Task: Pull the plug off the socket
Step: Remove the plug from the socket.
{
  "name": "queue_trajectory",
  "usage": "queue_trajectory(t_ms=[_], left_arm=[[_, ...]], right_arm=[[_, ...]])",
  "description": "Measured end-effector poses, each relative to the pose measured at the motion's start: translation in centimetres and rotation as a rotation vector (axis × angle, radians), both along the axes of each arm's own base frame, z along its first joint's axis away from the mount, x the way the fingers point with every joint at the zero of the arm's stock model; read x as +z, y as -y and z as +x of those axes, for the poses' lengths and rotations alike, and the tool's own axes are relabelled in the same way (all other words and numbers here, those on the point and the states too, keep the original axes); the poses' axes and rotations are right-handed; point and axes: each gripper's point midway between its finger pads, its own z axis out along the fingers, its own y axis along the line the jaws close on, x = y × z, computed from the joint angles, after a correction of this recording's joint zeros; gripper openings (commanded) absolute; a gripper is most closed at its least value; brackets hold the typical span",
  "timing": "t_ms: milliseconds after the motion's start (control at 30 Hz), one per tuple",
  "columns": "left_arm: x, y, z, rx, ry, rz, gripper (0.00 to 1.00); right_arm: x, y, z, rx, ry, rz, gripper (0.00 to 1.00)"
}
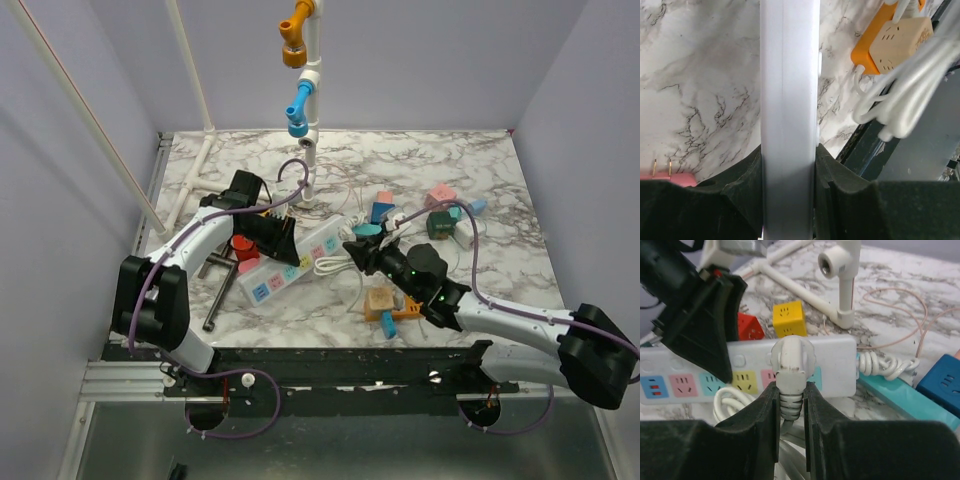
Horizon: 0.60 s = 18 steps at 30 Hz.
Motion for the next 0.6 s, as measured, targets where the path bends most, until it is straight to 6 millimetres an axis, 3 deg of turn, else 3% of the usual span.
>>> queue_trajectory(t_ms=[100, 267, 300, 400, 567, 600], left_arm=[[-0.3, -0.2, 0.3, 0.01, -0.004, 0.025, 0.0], [0.0, -0.3, 0.8, 0.016, 0.011, 0.036, 0.0], [-0.1, -0.4, 0.8, 0.017, 0.012, 0.039, 0.04], [-0.3, -0.6, 1.0, 0.015, 0.027, 0.056, 0.48], [-0.6, -1.0, 1.3, 0.005, 0.059, 0.083, 0.98], [-0.5, -1.1, 1.3, 0.0, 0.072, 0.087, 0.98]], right_arm=[[2.4, 0.4, -0.3, -0.003, 0.043, 0.053, 0.01], [2.3, 0.4, -0.3, -0.004, 0.037, 0.051, 0.01], [2.2, 0.5, -0.3, -0.004, 0.033, 0.05, 0.01], [2.2, 0.7, -0.5, -0.004, 0.025, 0.047, 0.01], [3.0, 0.6, -1.2, 0.024, 0.013, 0.053, 0.01], [3.0, 0.4, -1.3, 0.035, 0.006, 0.055, 0.01]])
